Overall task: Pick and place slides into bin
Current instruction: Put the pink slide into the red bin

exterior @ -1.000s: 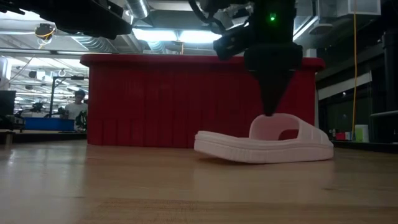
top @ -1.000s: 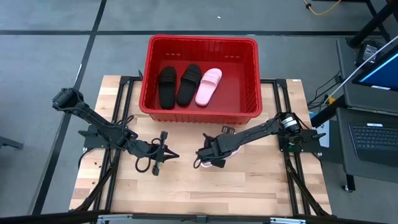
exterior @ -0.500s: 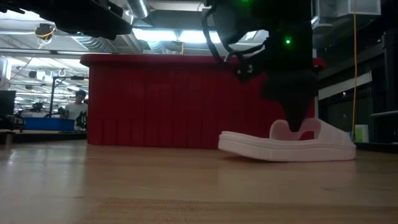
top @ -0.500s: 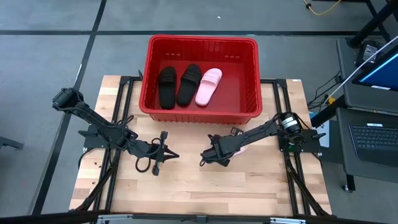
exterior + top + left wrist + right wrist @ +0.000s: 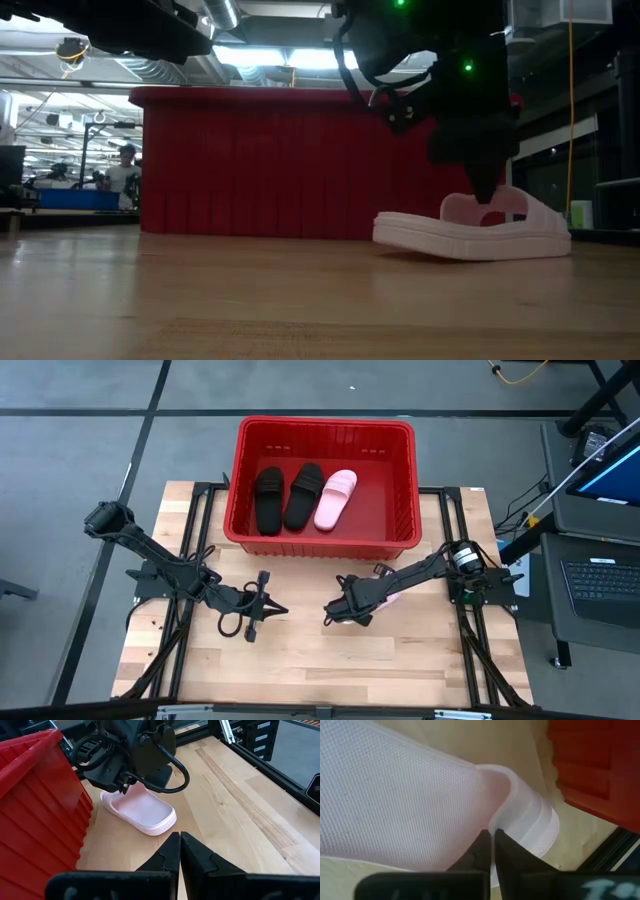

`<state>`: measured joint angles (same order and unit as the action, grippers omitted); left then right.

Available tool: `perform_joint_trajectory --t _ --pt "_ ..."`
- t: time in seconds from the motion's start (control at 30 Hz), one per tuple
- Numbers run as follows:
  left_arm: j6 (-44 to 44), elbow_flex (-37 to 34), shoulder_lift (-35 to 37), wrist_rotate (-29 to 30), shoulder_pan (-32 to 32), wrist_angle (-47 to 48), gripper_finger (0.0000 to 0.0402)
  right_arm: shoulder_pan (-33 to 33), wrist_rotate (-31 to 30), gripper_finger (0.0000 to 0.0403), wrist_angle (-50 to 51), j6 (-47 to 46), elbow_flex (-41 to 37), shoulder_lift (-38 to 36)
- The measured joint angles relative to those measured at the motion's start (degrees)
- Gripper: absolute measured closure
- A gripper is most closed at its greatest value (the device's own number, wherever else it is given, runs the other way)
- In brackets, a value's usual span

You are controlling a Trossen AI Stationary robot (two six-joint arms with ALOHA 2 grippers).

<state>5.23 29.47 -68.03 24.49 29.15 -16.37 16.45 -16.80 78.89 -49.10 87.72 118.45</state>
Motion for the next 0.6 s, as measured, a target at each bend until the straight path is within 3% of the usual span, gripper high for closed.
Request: perform_joint_trajectory --t 0.23,0.47,0.6 --pt "0.0 0.0 0.0 0.16 0.0 -0.07 0.04 1.3 -0.29 0.0395 0.15 2.91 0.0 -0.03" --pt "-0.11 0.0 0.0 7.47 0.0 -0.61 0.0397 4.11 -1.46 0.0396 0.57 5.15 3.88 -0.04" --pt "-1.32 0.0 0.0 7.88 0.0 -0.73 0.0399 6.03 -2.79 0.0396 0.73 6.17 7.95 -0.04"
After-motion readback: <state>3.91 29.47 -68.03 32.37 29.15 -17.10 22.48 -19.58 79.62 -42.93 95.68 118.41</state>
